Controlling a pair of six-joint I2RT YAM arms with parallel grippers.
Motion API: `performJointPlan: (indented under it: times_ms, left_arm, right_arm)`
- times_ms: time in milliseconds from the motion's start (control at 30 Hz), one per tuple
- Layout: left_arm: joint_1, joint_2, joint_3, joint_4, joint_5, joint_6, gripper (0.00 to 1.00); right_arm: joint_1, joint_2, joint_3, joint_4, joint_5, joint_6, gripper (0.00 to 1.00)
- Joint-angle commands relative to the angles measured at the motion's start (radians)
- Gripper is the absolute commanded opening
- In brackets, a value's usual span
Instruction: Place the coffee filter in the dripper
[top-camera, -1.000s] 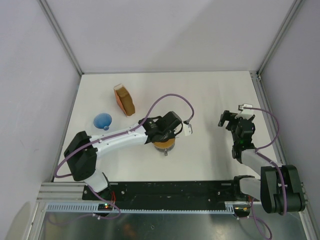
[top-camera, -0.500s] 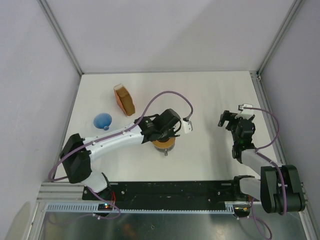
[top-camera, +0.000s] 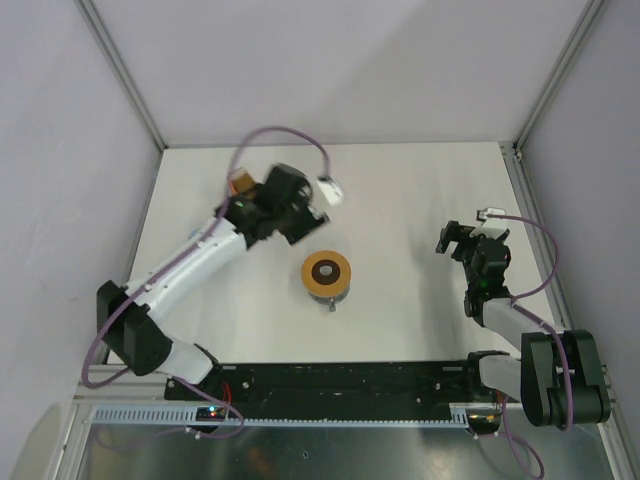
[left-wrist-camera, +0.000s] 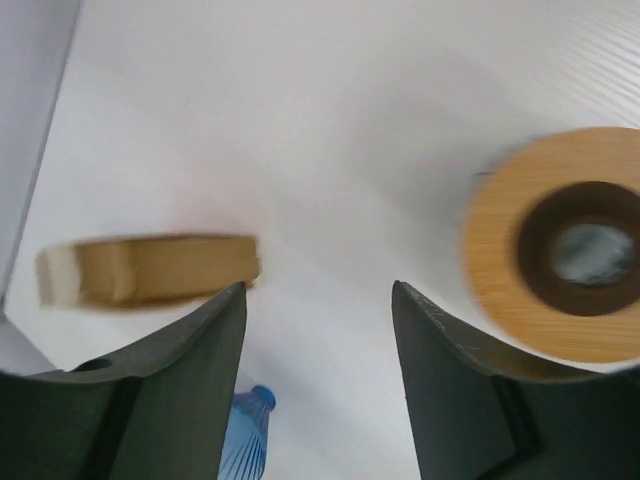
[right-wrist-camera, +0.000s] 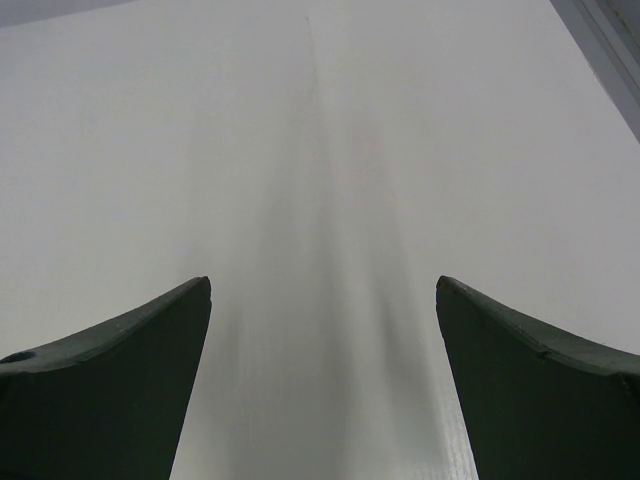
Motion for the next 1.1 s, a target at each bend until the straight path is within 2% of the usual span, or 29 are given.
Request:
performJointPlan:
  times_ms: [0, 267, 467, 667, 933, 1067]
  left_arm:
    - [0.283, -0.083, 0.067, -0.004, 0.149, -0.108, 0.68]
    - [0.755, -0.117, -0.032, 0.051, 0.256, -0.140, 0.78]
    - [0.970, -0.072, -0.141, 0.115, 0.286, -0.111, 0.77]
    - [1.048, -0.015, -0.205, 0.150, 0.288, -0.091, 0.69]
    - [1.056, 0.082, -0.242, 0.177, 0.341, -0.113, 0.64]
    - [1.057, 0.139, -0.241, 0.192, 0.358, -0.124, 0.58]
  right_arm:
    - [-0.006, -0.005, 0.001, 0.044, -0.013, 0.012, 0.99]
    - [-0.009, -0.022, 0.001, 0.040, -0.038, 0.022, 0.99]
    - [-0.010, -0.032, 0.001, 0.040, -0.054, 0.024, 0.99]
    - [-0.012, -0.033, 0.002, 0.037, -0.055, 0.025, 0.99]
    - [-0.011, -0.025, 0.004, 0.043, -0.056, 0.026, 0.99]
    - [-0.012, -0.024, 0.004, 0.042, -0.054, 0.026, 0.99]
